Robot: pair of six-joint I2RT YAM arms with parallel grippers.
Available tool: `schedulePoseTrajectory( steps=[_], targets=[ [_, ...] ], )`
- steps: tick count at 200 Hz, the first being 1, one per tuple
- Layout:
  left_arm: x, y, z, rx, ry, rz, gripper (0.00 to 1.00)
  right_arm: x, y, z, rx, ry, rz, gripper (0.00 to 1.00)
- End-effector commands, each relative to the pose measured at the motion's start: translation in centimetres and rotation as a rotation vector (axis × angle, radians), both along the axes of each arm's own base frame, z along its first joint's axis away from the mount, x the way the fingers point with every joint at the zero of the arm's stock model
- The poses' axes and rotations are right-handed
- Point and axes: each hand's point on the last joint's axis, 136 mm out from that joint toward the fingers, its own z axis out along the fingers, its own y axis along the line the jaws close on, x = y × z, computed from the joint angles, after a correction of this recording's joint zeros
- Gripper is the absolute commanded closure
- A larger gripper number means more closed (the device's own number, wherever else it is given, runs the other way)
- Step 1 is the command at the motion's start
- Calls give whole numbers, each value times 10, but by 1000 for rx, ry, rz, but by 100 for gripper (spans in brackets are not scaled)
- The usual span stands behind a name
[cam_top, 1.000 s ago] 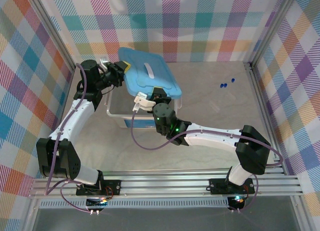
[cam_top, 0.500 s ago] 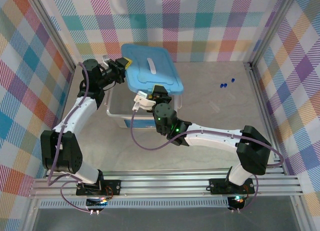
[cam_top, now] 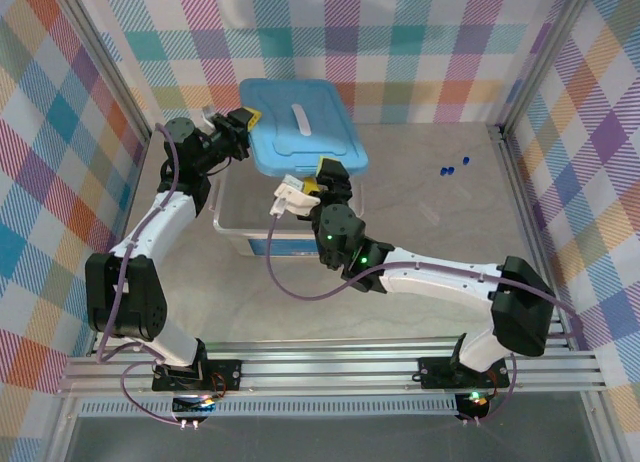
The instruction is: Organize the chemistry lab equipment
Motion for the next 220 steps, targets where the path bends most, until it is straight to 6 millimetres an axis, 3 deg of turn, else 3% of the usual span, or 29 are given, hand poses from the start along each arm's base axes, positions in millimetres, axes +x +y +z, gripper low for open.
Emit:
schedulePoseTrajectory(
  steps=[1,28,51,76,116,157,220],
  targets=[
    [1,9,33,-18,-114,24,100,-12,-17,19,142,28,-2,30],
    [3,14,33,2,-136,48,100,-22,-37,21,293,145,10,27],
    [4,17,34,22,-156,72,100,-36,-58,17,510,303,23,19],
    [4,18,31,53,-159,89,100,-46,-66,12,700,460,38,9],
    [2,25,26,60,-161,131,100,-53,-60,-1,913,666,69,2],
    [-3,32,26,65,-183,181,100,-44,-48,-22,1147,927,117,0],
    [-15,44,20,71,-212,252,100,-25,-36,-19,1491,1135,268,1]
  ],
)
